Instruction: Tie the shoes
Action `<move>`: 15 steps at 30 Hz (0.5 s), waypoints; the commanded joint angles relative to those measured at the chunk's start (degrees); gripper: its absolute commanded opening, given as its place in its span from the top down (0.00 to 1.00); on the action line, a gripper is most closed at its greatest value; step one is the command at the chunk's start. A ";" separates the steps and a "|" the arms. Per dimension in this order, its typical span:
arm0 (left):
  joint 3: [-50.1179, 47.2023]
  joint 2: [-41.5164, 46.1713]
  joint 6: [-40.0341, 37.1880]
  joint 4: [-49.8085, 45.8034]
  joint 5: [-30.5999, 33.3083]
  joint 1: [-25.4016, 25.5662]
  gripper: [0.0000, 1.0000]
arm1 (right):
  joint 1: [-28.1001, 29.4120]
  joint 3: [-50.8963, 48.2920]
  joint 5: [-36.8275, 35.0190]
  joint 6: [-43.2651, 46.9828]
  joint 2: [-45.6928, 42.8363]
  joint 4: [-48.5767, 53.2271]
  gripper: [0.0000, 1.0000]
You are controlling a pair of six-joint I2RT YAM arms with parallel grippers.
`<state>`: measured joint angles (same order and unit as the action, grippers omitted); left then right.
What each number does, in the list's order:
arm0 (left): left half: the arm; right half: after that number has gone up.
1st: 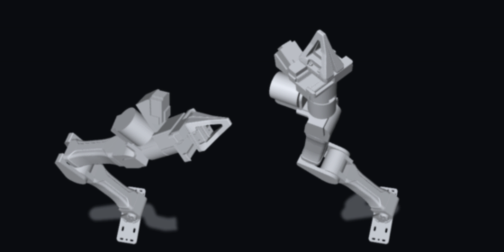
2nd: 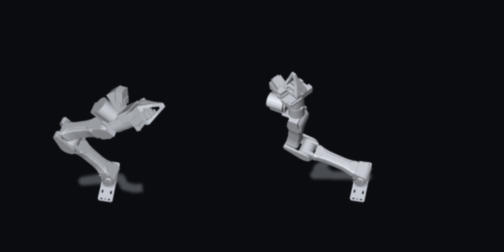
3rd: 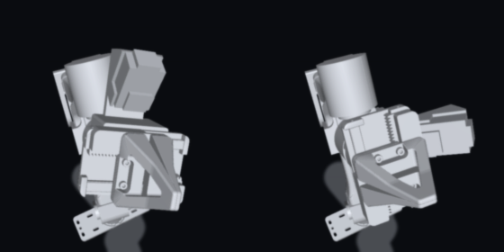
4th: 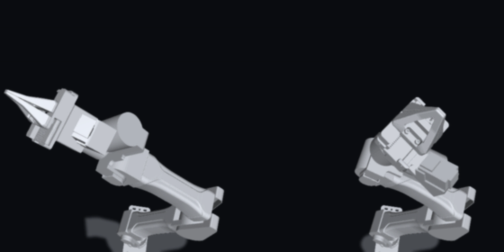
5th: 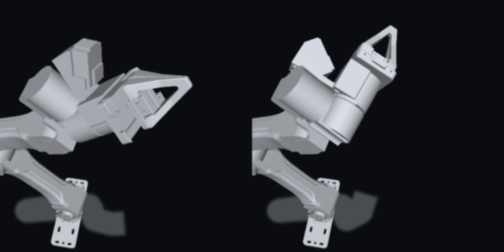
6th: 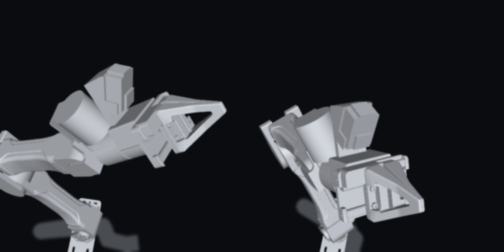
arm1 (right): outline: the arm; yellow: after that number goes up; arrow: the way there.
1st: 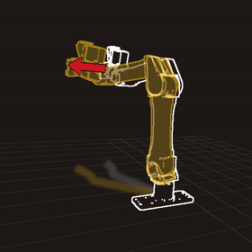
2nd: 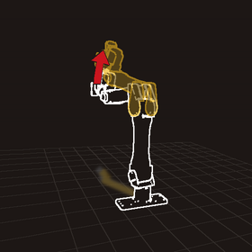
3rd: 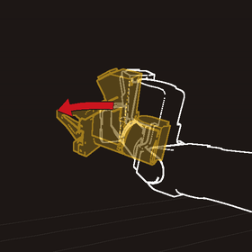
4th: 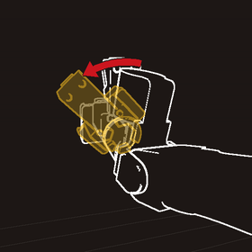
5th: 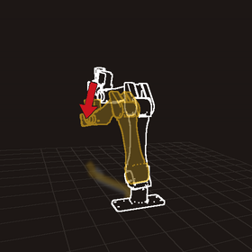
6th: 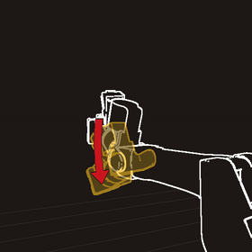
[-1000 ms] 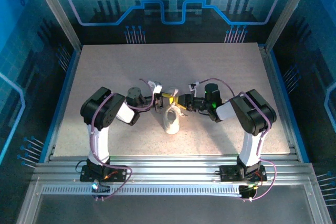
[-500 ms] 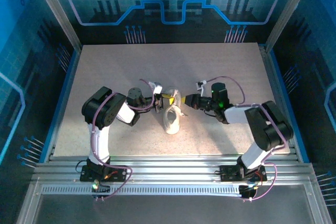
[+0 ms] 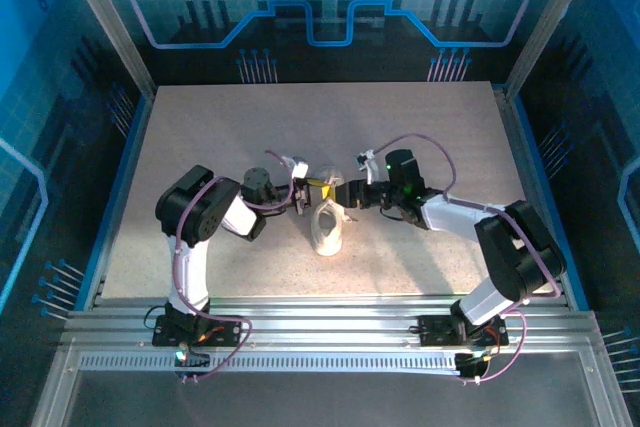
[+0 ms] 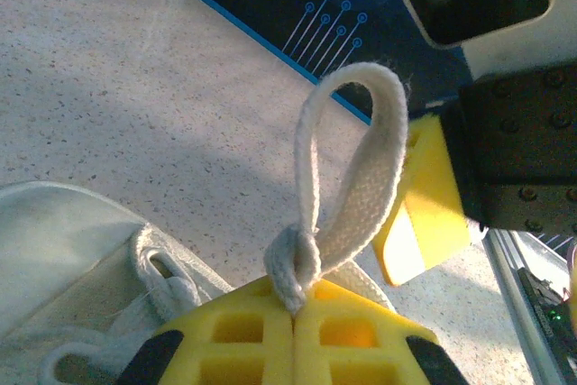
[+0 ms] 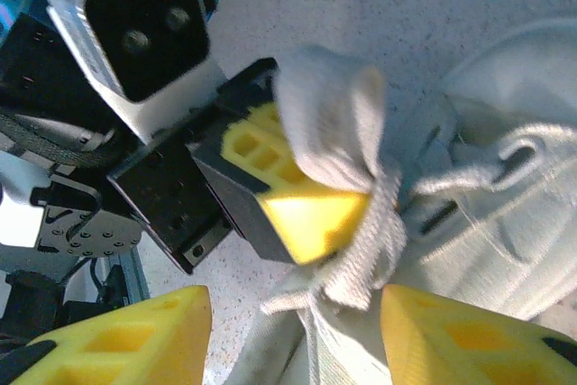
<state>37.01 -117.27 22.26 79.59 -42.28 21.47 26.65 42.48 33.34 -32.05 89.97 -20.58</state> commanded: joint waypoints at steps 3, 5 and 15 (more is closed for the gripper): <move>-0.30 0.95 1.02 0.65 0.22 -0.64 1.00 | 1.86 4.80 -2.33 5.38 3.28 8.99 0.51; -0.19 0.85 1.20 0.65 0.27 -0.80 1.00 | 2.22 5.57 -3.21 5.96 4.12 10.03 0.52; -0.88 1.16 1.22 0.65 -0.12 -1.00 1.00 | 2.93 7.62 -4.91 7.33 6.33 12.37 0.72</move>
<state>36.91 -117.27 22.65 79.57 -42.26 20.93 28.71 48.58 29.43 -25.98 95.72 -10.50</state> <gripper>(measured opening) 0.064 0.285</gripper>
